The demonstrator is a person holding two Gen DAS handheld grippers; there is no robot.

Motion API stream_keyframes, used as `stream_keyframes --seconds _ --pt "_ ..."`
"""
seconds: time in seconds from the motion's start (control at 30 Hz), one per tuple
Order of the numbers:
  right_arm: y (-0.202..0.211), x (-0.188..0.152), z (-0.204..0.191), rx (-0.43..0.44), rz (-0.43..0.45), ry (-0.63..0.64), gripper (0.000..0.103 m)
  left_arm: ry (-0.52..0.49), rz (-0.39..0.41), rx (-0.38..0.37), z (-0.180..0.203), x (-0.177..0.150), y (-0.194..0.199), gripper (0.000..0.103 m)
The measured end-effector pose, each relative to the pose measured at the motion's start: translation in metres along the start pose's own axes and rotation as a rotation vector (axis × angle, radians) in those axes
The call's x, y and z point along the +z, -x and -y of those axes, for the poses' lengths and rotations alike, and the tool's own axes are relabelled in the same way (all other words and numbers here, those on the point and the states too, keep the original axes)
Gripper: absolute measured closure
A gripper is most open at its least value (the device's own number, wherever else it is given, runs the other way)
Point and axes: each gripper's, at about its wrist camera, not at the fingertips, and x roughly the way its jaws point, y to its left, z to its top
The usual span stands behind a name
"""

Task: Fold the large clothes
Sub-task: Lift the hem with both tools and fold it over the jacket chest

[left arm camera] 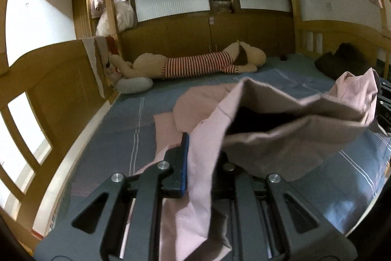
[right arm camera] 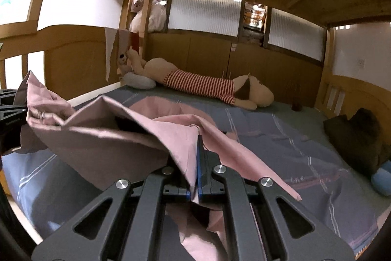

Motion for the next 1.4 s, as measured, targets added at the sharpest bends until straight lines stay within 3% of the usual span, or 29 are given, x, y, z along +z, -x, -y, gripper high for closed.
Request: stream_keyframes --seconds 0.3,0.63,0.83,1.0,1.23,1.4 --pt "-0.067 0.042 0.017 -0.011 0.004 -0.004 0.099 -0.017 -0.007 0.016 -0.017 0.044 -0.063 0.092" --pt "-0.169 0.068 0.033 -0.065 -0.03 0.019 0.099 -0.034 -0.08 0.002 -0.034 0.087 -0.169 0.092" --pt "-0.251 0.068 0.046 -0.069 -0.115 -0.028 0.099 -0.035 -0.144 -0.006 -0.036 0.099 -0.25 0.092" --pt "-0.322 0.056 0.056 -0.077 -0.214 -0.055 0.099 -0.093 -0.185 0.013 -0.025 0.1 -0.313 0.092" --pt "-0.392 0.041 0.054 -0.112 -0.311 -0.027 0.1 -0.147 -0.244 0.034 -0.017 0.102 -0.387 0.092" --pt "-0.428 0.038 0.058 -0.122 -0.357 -0.029 0.099 -0.179 -0.232 0.064 -0.011 0.103 -0.42 0.09"
